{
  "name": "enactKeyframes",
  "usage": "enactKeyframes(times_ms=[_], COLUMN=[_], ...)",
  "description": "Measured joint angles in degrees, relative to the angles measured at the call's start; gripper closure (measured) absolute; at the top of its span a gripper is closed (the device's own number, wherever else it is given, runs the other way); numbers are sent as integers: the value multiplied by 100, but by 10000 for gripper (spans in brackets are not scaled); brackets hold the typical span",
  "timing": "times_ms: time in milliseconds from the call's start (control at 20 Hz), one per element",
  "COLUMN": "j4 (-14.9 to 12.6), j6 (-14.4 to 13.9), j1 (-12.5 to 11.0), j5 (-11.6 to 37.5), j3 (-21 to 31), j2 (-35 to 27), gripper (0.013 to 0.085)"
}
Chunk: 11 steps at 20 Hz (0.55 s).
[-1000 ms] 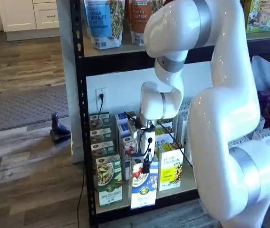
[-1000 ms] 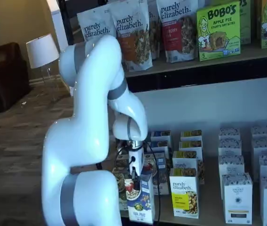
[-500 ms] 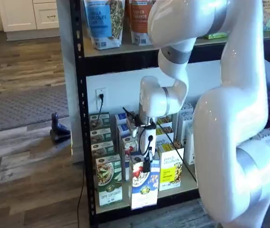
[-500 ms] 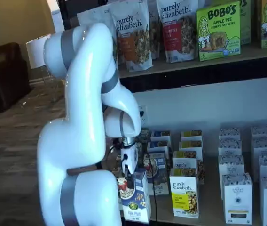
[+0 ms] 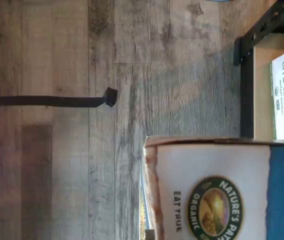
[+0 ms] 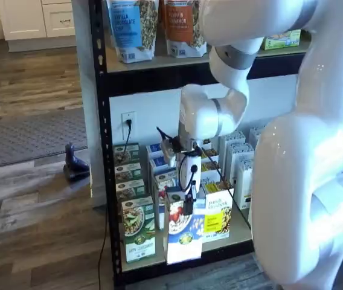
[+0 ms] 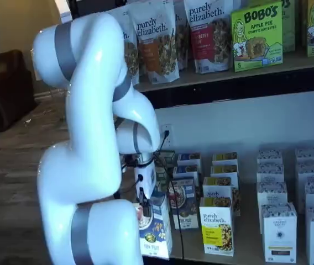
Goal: Pick up the blue and white box that is on the bottom shelf, the second box from the left
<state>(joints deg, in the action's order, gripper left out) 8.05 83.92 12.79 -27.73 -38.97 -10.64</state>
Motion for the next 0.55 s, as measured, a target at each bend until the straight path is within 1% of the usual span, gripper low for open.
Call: enactKeyframes(times_ms=[200,350,550], j4=[162,151,59], j6=[188,229,208], j1=[-75,-152,-236], j5=[-234,-467,-832], j3=[194,281,322], j2=[464,788,1134], gripper=[490,490,490])
